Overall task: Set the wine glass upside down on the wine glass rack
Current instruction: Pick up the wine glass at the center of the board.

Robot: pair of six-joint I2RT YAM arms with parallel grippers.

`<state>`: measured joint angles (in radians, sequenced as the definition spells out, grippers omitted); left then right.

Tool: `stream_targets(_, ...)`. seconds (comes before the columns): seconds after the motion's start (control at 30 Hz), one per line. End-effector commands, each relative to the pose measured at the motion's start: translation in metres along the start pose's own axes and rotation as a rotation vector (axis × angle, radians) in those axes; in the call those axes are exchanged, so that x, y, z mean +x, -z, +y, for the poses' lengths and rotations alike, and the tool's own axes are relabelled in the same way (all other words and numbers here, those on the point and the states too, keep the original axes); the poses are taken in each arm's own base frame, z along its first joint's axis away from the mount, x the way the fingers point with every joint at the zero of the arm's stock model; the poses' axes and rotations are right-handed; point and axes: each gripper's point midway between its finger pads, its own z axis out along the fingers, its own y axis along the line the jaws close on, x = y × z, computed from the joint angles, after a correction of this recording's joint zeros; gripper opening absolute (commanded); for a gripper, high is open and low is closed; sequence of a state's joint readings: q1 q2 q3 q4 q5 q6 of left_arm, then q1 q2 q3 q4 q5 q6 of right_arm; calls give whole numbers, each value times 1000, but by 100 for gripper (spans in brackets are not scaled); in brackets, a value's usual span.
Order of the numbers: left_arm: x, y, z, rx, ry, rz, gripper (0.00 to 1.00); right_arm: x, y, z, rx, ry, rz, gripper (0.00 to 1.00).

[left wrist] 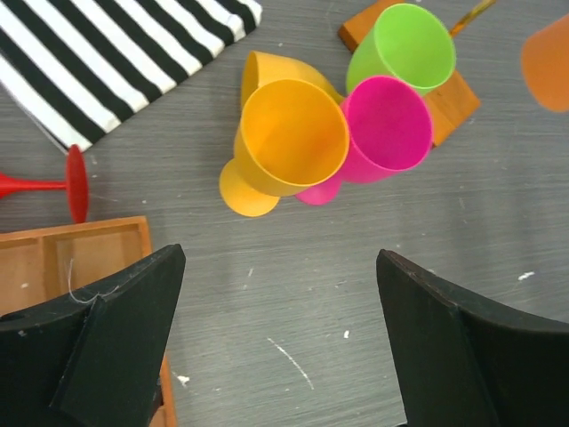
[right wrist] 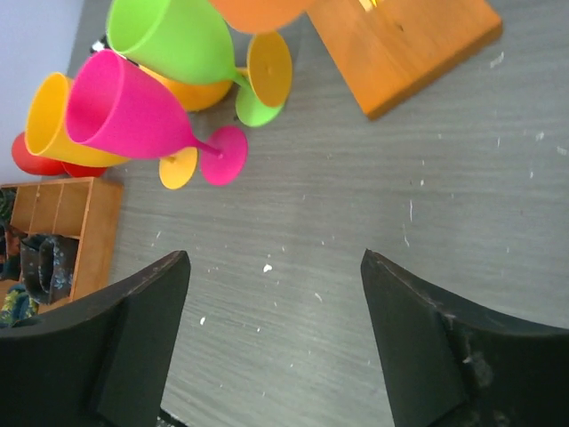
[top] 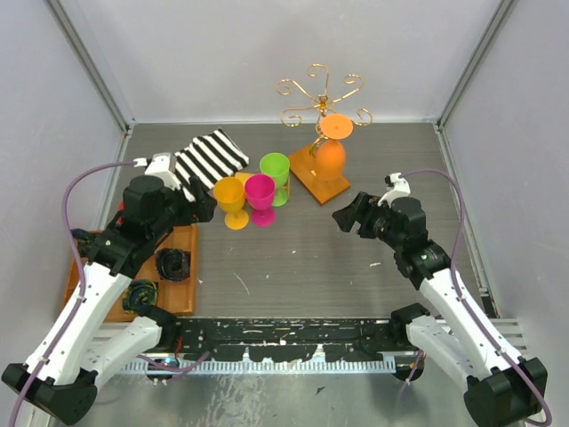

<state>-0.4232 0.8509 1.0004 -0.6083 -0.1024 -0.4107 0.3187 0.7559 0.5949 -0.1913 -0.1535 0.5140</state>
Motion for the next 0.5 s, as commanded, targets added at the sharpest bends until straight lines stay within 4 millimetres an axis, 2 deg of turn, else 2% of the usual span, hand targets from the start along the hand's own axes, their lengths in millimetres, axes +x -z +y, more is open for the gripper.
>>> stream_targets(0.0,1,1,22,-117,-47,18,94,-9,3,4,68,-117,50,89)
stream_targets(0.13,11,-15,29,-172,-87,107,92,0,-1,-3,122,-120,124,100)
stream_targets(0.33,12,-38,27,-194,-88,155,95,1,0,-14,168,-95,117,100)
stream_targets(0.47,9,-55,23,-185,-88,146,93,-2,6,-10,136,-51,95,100)
